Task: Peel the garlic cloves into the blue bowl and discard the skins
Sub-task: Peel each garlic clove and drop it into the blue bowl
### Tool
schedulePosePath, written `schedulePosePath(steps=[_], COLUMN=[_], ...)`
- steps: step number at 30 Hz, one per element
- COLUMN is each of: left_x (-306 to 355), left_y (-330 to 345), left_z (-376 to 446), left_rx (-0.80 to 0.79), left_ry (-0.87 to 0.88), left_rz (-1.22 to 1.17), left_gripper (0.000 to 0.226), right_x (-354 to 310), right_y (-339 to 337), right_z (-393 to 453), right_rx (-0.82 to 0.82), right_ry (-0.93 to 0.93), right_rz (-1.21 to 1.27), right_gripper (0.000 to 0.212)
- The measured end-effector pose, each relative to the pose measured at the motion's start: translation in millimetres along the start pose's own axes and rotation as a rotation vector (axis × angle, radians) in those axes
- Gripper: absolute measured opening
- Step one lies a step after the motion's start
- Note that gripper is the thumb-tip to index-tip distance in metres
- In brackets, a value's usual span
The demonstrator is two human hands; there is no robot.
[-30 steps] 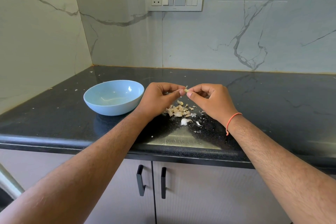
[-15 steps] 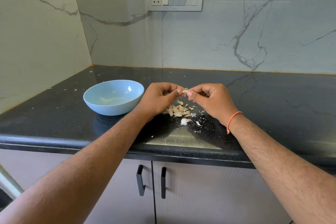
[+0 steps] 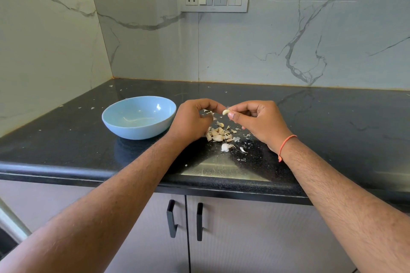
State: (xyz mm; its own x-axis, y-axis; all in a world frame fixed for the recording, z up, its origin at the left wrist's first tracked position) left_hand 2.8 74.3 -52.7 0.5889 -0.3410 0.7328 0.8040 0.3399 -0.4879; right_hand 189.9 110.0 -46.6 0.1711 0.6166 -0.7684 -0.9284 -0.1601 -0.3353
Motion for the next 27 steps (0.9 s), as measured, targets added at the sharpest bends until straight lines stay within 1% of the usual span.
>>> schedulePosePath(steps=[2,5,8,12,15,19,27], left_x=[2,9,14,8,4,2,-3], left_y=[0,-1,0,-2,2,7,8], left_z=[-2,-4,-5,-1,1,3,4], left_rx=[-0.005,-0.008,-0.013,0.008,-0.025,-0.086,-0.086], left_ry=[-0.006,0.036,0.057,0.025,0.018,0.026,-0.023], left_rz=[0.014,-0.029,-0.049,-0.074,-0.102,-0.111,-0.143], left_gripper=[0.030,0.016,0.016,0.012,0.012,0.020,0.015], right_x=[3,4,5,4,5,7,0], right_y=[-3,-5,-5,-3,-3,-3,-3], right_z=[1,2,2,1,0,0,-3], right_rx=[0.023,0.044,0.043,0.018,0.022,0.027,0.027], right_ry=[0.009,0.002,-0.003,-0.001,0.010,0.030,-0.009], right_rz=[-0.003,-0.021,-0.040,-0.082,-0.096,-0.114,-0.100], right_gripper=[0.009,0.009,0.009,0.010,0.010,0.010,0.014])
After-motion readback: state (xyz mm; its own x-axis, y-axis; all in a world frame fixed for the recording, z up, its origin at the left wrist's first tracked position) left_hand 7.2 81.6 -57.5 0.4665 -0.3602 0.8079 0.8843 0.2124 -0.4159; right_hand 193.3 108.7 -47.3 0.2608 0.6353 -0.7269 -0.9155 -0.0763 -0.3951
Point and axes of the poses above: each hand's wrist, its own z-axis towards the middle knuckle, its own y-axis out of the palm, x = y × z, the point moved 8 cm from there along z, towards the middle knuckle, and after that the axes turned 2 degrees about -y, right-handed, at the moved point
